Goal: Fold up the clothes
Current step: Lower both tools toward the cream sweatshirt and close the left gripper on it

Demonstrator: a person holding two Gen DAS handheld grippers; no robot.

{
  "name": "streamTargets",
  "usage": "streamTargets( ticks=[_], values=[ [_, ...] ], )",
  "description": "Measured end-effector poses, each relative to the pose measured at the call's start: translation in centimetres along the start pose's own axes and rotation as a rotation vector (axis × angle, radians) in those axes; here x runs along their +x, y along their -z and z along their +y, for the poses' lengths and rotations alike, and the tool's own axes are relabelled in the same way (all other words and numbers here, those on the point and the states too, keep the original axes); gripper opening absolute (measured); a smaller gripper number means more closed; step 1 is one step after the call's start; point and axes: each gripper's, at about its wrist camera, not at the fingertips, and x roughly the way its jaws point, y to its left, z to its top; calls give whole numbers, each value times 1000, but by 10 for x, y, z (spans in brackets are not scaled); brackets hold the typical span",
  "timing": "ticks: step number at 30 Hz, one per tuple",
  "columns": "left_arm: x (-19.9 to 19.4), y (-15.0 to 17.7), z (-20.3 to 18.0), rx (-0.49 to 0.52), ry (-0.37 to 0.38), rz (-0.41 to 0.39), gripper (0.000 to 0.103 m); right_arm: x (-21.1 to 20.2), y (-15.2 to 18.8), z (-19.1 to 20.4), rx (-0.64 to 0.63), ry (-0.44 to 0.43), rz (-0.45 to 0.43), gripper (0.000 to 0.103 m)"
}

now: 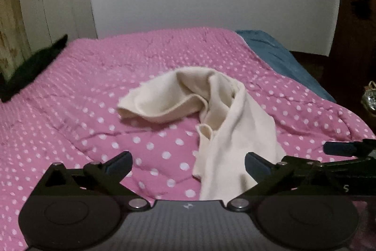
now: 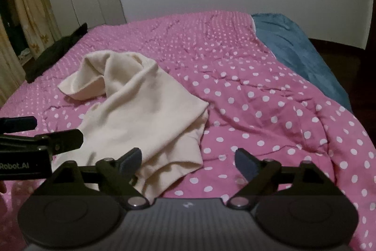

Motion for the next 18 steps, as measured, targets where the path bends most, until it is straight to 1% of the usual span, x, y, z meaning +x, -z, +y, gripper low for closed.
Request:
streamTargets(
  ticks=[2,4,7,8,10,12,14,16,17,18],
  values=[
    [-2,-1,1,9,16,-2,103,-4,0,0,0,6,-19,94],
    [-2,-1,2,8,17,2,103,-9,1,-1,6,6,-31,98],
    [1,0,4,-5,32,25,103,-17,3,-4,12,9,-52,100],
    [3,0,5,-13,39,35,103,-21,4,-6,12,16,-67,103],
    [5,2,7,-25,57,59,103,-29,5,-9,10,29,-99,103],
    [6,3,5,-14,64,69,103,-40,6,-12,17,32,-133,103],
    [7,5,2,9,63,63,103,-48,6,-16,26,34,-157,103],
    [10,7,-1,21,60,77,103,-61,6,-22,61,44,-217,103],
    [12,7,-3,27,59,84,103,-61,5,-24,66,42,-219,103],
    [15,7,-4,24,49,111,103,-60,5,-26,71,39,-222,103]
  ],
)
